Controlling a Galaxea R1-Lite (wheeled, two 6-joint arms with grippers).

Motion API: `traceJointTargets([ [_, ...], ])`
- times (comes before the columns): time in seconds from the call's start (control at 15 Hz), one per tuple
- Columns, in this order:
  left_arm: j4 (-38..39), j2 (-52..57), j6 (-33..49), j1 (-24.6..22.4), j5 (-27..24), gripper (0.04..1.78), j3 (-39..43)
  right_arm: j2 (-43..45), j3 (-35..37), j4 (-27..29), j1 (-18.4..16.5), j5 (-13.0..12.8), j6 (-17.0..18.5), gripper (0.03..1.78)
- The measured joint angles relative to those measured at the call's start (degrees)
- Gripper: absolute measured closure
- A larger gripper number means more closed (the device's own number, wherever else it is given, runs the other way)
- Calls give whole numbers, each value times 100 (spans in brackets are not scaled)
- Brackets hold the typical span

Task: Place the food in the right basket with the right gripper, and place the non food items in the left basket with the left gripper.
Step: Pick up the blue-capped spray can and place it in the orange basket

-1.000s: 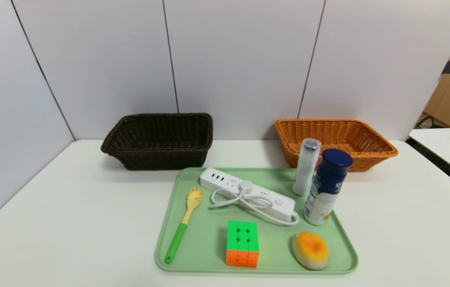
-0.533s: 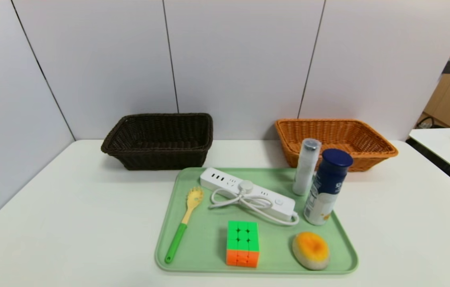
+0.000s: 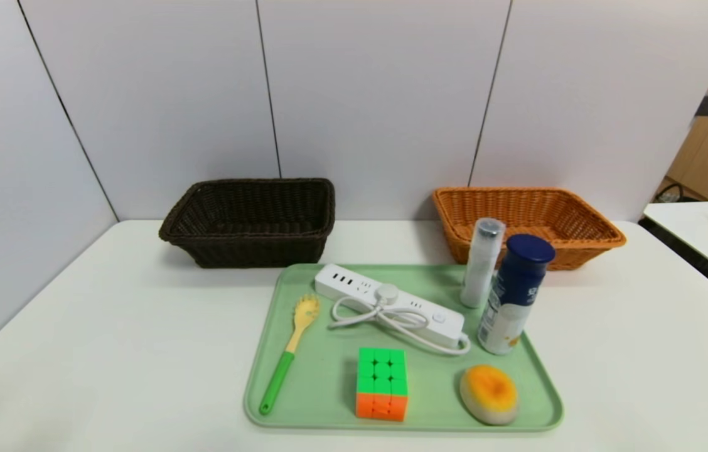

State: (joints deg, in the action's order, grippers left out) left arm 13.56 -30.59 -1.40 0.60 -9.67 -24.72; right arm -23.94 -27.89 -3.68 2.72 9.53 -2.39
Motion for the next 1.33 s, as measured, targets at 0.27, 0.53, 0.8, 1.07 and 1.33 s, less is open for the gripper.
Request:
traceJointTargets([
  [0.27,1897,-2272,26,15,-48,13,-706,-1858,-686,-1599,74,27,-74,10],
  [0.53,3589,-3914,35,77,24,13,-990,-3327,-837,-3232,91,6,-59,10],
  [0.8,4155,-4574,35,319,319,13,-769,-4515,-68,-5252,144,-9,-129,10],
  [1.07,4159,-4758,44,347,334,13,-700,-5216,1324,-6790,266,-6,-234,10],
  [1.33,4166,-4821,30,351,347,13,-661,-5541,2514,-7768,571,27,-273,10],
])
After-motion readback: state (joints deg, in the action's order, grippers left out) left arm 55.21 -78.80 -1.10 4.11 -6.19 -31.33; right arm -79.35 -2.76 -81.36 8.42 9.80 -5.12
